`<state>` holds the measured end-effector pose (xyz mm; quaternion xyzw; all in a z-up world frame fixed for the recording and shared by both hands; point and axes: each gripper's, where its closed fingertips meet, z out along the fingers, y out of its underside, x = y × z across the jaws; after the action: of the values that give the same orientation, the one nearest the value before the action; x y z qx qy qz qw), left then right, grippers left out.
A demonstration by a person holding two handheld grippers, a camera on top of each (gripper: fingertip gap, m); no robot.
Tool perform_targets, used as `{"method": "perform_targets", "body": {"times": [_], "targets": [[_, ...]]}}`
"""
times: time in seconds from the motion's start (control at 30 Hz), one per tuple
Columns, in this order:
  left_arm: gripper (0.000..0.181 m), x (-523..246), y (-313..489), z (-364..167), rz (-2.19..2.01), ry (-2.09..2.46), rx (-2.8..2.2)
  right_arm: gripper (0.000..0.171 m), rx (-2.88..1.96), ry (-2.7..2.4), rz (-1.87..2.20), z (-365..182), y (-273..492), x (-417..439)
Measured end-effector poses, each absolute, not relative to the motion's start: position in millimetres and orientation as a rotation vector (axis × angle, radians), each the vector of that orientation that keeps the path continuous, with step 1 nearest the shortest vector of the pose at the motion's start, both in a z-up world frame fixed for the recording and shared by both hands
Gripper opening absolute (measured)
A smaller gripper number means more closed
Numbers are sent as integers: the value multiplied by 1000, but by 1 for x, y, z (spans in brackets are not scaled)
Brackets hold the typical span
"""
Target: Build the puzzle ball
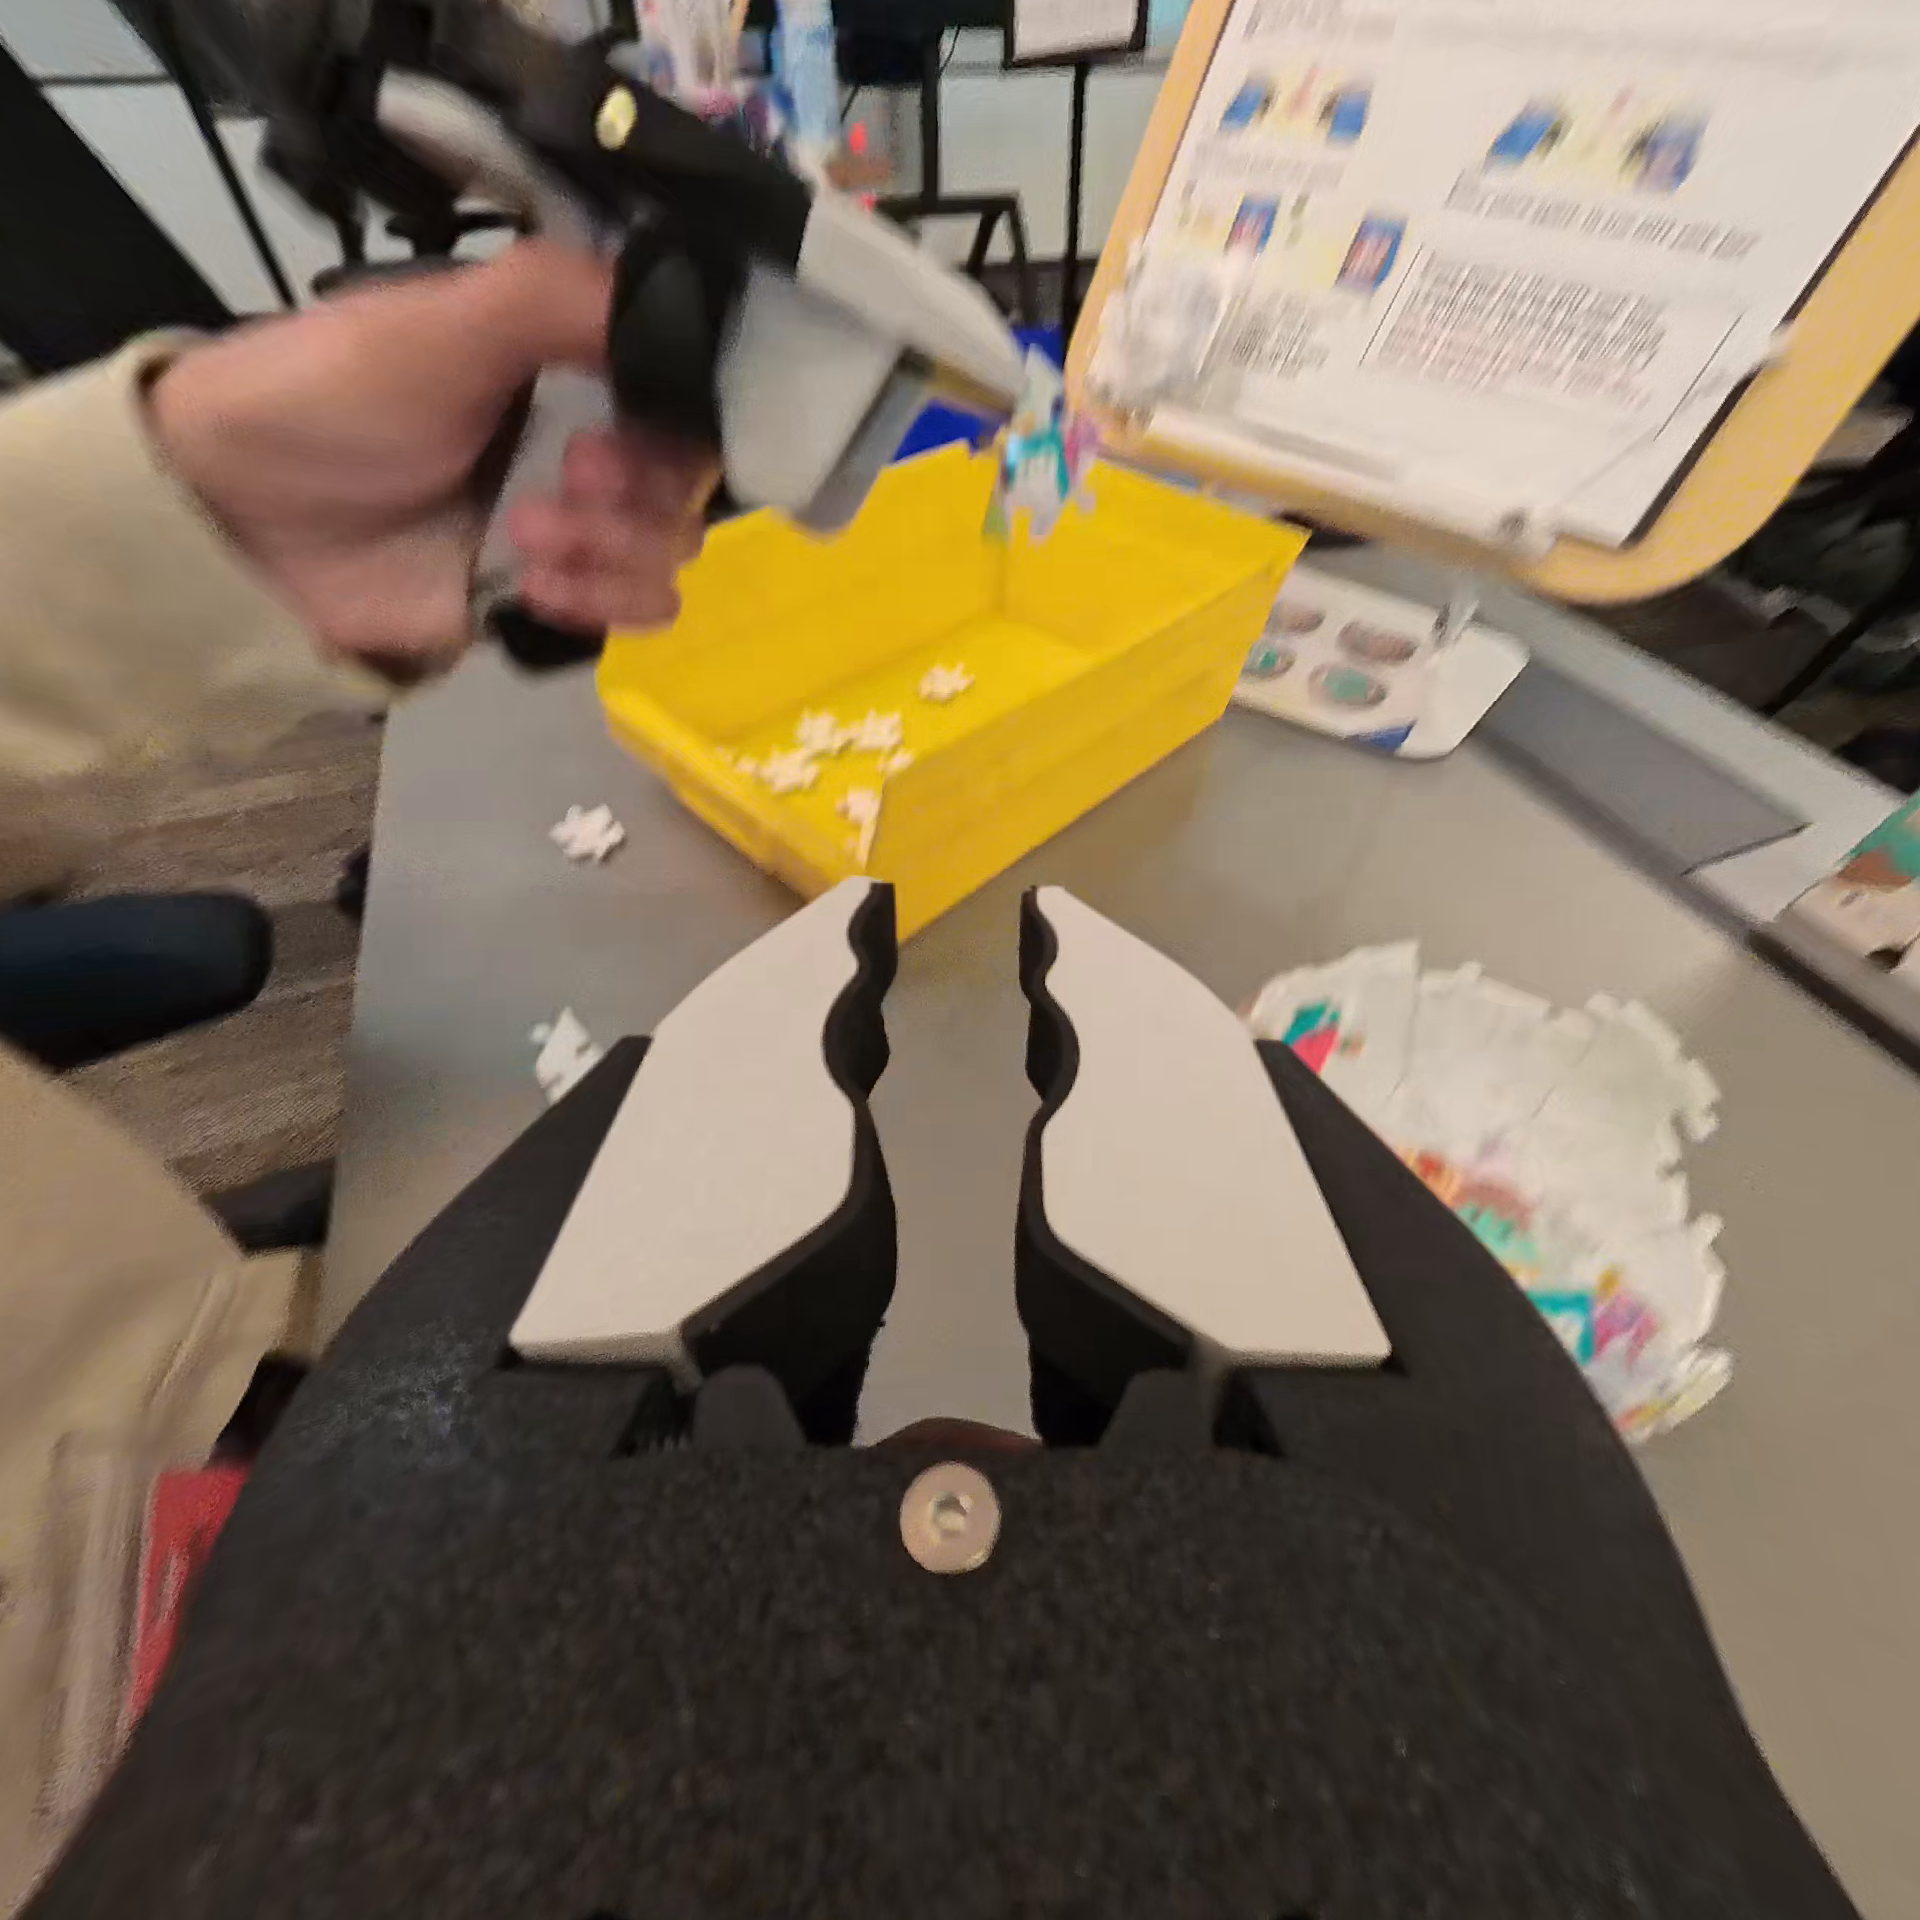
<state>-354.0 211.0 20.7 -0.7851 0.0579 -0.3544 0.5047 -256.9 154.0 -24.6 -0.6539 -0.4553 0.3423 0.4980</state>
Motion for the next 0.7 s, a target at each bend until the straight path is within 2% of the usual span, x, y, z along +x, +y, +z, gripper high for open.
{"method": "perform_targets", "body": {"times": [0.17,0.27,0.53,0.63,0.7], "targets": [[1,-289,188,34,-1178,-9,-1806,26,-1457,-1005,466,13,174,-266],[1,-268,182,28,-1340,-134,-1803,23,-1401,-1026,247,14,174,-263],[1,-250,176,11,-1350,-219,-1850,15,-1402,-1041,46,6,170,-248],[1,-250,175,12,-1340,-253,-1839,0,-1377,-1076,-38,4,168,-248],[1,-250,175,12,-1336,-281,-1831,0,-1368,-1088,-80,2,167,-249]]}}
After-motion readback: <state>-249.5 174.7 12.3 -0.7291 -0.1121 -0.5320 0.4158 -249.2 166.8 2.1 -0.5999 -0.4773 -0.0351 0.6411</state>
